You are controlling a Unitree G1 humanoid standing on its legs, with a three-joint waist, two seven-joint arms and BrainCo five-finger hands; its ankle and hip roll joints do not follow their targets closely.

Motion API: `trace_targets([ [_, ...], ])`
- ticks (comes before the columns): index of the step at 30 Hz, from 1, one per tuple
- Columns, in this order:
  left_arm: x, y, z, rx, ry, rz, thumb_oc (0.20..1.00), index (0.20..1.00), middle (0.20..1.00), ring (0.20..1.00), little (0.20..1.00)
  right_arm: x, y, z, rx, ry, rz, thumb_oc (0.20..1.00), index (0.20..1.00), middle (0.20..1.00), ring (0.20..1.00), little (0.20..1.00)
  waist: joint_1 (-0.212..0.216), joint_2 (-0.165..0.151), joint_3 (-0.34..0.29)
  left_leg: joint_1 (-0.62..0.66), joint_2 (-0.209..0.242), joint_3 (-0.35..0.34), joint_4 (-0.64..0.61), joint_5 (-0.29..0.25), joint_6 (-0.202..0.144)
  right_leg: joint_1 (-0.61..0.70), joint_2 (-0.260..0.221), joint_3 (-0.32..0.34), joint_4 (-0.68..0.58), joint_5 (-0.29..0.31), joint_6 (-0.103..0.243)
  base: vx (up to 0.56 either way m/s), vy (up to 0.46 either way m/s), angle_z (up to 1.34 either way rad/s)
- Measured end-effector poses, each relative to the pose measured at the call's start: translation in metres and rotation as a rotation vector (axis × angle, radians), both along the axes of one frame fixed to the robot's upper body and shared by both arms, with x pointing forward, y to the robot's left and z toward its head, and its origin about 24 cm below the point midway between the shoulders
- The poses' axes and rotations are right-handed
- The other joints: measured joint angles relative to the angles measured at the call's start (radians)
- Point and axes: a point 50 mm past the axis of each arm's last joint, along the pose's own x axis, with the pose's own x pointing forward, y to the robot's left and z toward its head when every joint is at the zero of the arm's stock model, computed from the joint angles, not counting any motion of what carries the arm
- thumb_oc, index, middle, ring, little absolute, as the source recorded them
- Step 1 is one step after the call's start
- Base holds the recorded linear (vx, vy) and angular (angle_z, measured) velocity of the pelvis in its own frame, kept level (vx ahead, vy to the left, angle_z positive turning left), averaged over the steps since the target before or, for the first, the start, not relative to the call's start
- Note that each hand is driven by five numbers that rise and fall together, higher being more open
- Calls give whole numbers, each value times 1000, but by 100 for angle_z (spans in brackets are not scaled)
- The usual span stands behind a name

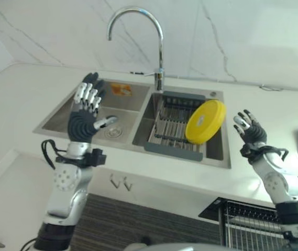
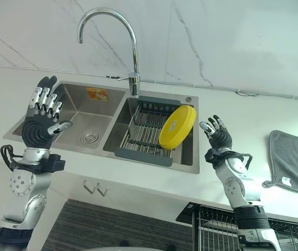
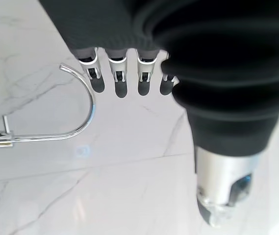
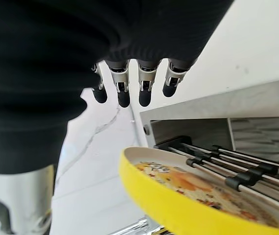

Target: Place the dishes in the dishwasher.

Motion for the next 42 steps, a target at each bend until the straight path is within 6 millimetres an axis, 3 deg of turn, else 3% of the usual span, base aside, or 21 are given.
trace_targets([
  [12,0,2,1,8,4,14,1000,1000,1000,1000,1000,6,3,-10,-20,104,37,1000,1000,1000,1000,1000,12,-7,0,1,-1,-21,0,1,0,10,0,-23,0,-10,2,6,1,5],
  [18,1,2,0,5,14,21,1000,1000,1000,1000,1000,15,6,-2,10,95,49,1000,1000,1000,1000,1000,15,-8,0,1,-1,-22,0,1,0,11,0,-24,0,-11,2,0,0,0],
  [26,2,3,-1,3,30,27,1000,1000,1000,1000,1000,15,3,-10,9,147,32,1000,1000,1000,1000,1000,19,-11,1,-1,-1,-23,0,1,0,12,0,-25,0,-12,1,0,0,0],
  [42,6,1,8,19,1,19,1000,1000,1000,1000,1000,21,5,-4,-41,170,64,1000,1000,1000,1000,1000,21,-23,9,1,-1,-26,0,1,0,12,0,-29,0,-14,1,0,0,0],
])
